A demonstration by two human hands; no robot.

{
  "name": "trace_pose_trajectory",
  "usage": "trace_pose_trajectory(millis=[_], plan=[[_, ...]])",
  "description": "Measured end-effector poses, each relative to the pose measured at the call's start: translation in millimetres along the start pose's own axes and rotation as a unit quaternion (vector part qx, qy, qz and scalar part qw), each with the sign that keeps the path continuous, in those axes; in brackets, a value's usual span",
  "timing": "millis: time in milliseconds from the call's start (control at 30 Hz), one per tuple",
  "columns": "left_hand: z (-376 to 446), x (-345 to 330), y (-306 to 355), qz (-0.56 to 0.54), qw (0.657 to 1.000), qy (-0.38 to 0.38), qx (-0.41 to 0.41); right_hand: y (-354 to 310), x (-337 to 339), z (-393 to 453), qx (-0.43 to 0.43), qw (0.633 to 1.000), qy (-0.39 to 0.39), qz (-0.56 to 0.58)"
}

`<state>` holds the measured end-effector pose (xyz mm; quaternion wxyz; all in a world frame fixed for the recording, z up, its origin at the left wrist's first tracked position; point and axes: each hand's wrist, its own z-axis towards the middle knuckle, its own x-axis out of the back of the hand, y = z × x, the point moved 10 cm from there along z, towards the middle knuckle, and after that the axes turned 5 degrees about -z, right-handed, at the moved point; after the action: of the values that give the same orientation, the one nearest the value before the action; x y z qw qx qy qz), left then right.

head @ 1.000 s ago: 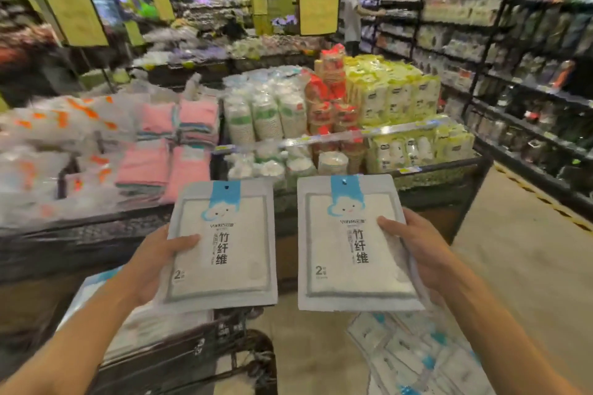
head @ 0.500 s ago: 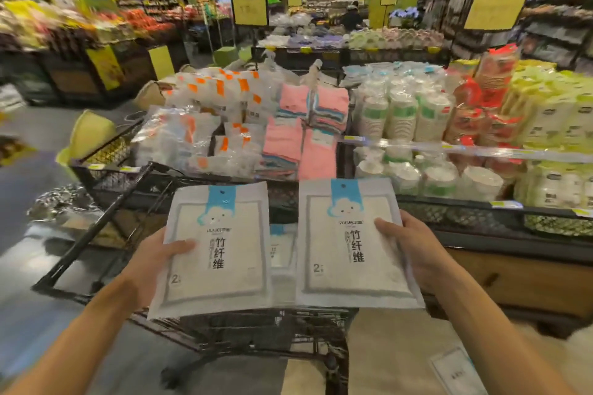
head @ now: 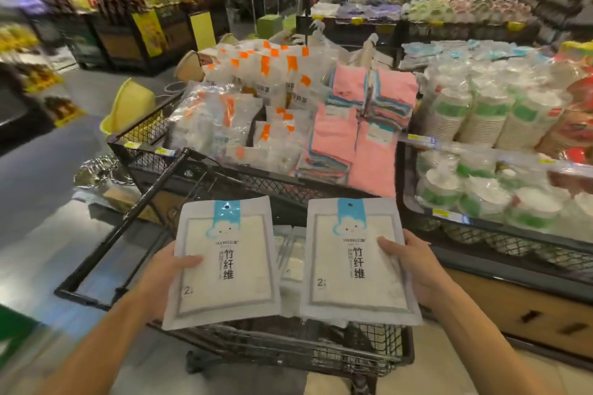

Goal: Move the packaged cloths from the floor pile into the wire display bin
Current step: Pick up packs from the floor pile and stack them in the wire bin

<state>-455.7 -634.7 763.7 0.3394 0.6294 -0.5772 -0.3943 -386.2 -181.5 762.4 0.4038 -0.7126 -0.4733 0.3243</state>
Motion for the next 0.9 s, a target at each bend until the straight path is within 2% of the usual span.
trace_pose_trajectory(millis=[333, 667, 767, 900], plan=[[97.9, 7.0, -9.7, 0.026, 0.997, 0.036, 0.063, 19.7, -21.4, 116.8, -0.06, 0.997, 0.015, -0.039], [260.0, 11.5, -80.5, 0.093, 0.982, 0.0, 0.167, 84.3, -50.3, 177.6, -0.166, 0.981, 0.076, -0.065], [302.2, 7.1, -94.6, 0.15, 0.974, -0.02, 0.168, 114.2, -61.7, 194.9, -0.197, 0.973, 0.103, -0.061], [343.4, 4.7, -124.1, 0.169, 0.967, -0.032, 0.189, 154.9, -78.8, 226.1, -0.222, 0.966, 0.119, -0.059]])
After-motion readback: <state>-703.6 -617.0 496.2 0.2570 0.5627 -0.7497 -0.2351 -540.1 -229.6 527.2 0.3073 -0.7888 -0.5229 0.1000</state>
